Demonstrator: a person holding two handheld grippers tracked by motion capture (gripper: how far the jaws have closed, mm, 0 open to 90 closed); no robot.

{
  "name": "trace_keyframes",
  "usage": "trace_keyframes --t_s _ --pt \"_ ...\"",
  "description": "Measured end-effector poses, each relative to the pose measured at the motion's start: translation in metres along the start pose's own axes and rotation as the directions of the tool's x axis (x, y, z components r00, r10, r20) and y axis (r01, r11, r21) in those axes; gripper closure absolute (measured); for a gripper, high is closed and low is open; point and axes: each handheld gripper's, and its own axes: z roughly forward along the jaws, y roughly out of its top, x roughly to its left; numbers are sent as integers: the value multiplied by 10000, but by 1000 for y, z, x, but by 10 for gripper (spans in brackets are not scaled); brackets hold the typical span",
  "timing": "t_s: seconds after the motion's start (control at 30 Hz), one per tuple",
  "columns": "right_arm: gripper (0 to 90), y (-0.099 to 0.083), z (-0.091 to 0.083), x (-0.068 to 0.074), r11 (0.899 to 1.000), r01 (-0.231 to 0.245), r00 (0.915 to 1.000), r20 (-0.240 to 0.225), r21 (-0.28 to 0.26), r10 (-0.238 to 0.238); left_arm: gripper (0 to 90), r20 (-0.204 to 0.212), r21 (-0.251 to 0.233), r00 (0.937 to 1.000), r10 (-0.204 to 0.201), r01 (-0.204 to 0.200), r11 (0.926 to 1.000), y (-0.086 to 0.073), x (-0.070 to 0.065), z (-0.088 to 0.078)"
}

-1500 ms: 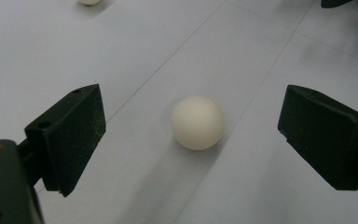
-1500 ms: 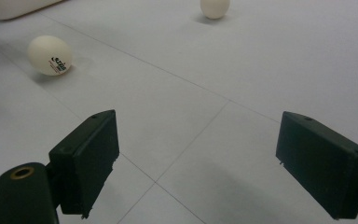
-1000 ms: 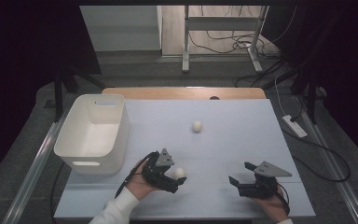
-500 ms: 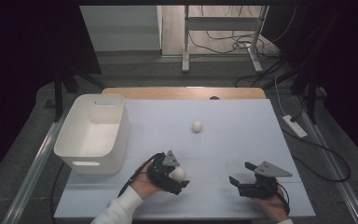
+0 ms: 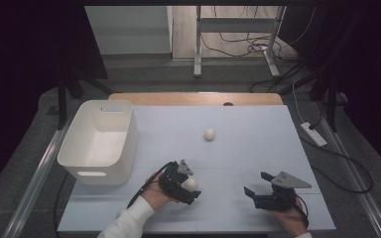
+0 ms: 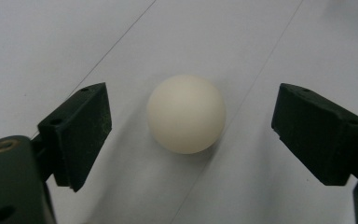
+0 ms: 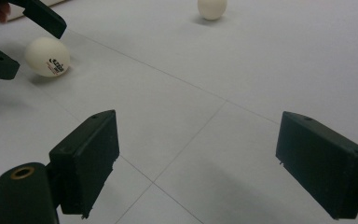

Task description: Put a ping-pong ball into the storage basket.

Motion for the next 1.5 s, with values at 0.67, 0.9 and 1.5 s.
trace_keyframes --t_s 0.67,0.9,1.5 --pt "135 0 -1 0 10000 4 10000 55 6 -4 504 240 182 9997 45 -49 9998 -2 -1 -1" --pt "135 0 -1 0 10000 32 10000 87 17 -32 505 274 12 9996 53 -53 10000 -4 -1 -4" --pt "135 -1 -2 -1 10000 5 9999 133 -5 -5 504 199 -876 9998 -50 67 9961 -9 0 -21"
